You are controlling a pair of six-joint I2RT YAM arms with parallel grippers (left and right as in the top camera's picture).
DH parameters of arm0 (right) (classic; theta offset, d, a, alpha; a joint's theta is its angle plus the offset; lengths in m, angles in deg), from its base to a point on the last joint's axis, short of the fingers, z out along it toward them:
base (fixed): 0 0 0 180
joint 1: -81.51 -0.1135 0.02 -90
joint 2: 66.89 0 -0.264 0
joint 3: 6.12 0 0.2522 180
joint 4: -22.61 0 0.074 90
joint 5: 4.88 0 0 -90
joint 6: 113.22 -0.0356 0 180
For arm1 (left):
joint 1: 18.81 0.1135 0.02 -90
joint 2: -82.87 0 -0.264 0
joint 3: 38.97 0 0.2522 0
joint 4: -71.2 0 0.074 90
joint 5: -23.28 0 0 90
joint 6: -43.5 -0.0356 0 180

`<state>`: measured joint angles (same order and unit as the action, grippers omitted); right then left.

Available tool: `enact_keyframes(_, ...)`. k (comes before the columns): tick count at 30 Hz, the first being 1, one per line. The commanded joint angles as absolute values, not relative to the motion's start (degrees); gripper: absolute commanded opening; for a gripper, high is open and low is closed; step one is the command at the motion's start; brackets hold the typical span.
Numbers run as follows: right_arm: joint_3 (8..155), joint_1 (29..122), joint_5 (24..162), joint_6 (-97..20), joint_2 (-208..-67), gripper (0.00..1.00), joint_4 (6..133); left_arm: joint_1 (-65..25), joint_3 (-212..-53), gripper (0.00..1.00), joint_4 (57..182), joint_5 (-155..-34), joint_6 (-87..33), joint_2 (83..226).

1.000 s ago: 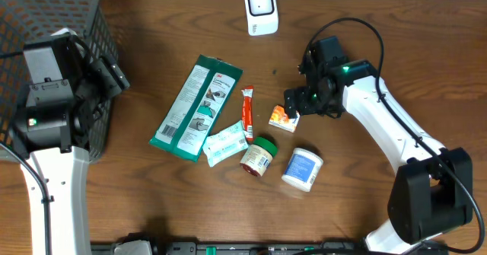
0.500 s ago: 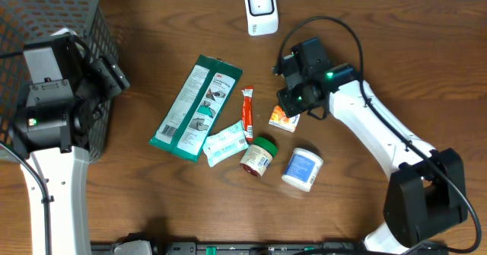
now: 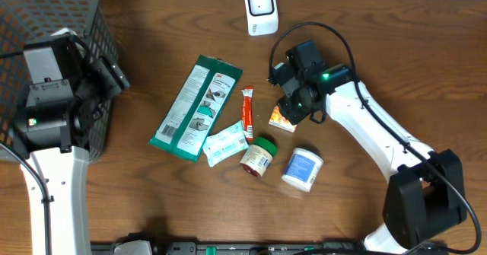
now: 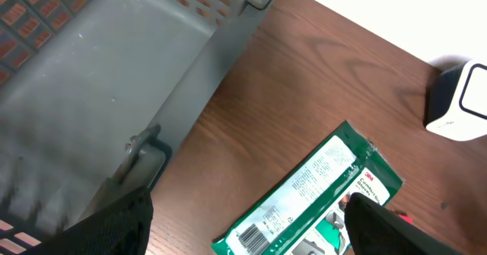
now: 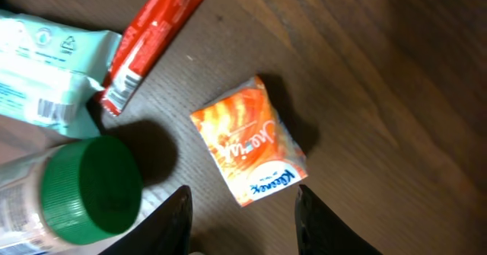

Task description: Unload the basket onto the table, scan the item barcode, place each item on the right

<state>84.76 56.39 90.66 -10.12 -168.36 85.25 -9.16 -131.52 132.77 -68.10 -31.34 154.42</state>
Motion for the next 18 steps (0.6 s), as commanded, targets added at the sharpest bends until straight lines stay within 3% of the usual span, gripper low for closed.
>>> enact_keyframes(1, 83.2, 55.8, 88.4, -8.8, -167.2, 0.39, 85.3, -8.7, -132.2, 0.83, 133.0, -67.3, -31.9, 154.2)
enact_keyframes(7, 83.5, 57.5, 93.1, -20.7, -165.7, 0.37, 86.3, -8.7, -132.2, 0.83, 133.0, -67.3, -31.9, 154.2)
enact_keyframes(10, 84.0, 60.8, 100.1, -25.7, -162.0, 0.42, 87.0, -8.7, -132.2, 0.83, 133.0, -67.3, -31.9, 154.2)
enact_keyframes(11, 84.0, 62.2, 101.4, -27.4, -160.2, 0.46, 87.6, -8.7, -132.2, 0.83, 133.0, -67.3, -31.9, 154.2)
enact_keyframes(13, 84.0, 64.9, 102.1, -29.2, -157.3, 0.88, 89.5, -8.7, -132.2, 0.83, 133.0, -67.3, -31.9, 154.2)
enact_keyframes(14, 84.0, 66.7, 102.2, -30.0, -155.8, 0.99, 91.4, -8.7, -132.2, 0.83, 133.0, -67.3, -31.9, 154.2)
enact_keyframes(18, 84.0, 70.2, 105.8, -31.8, -154.5, 0.99, 99.0, -8.7, -132.2, 0.83, 133.0, -67.3, -31.9, 154.2)
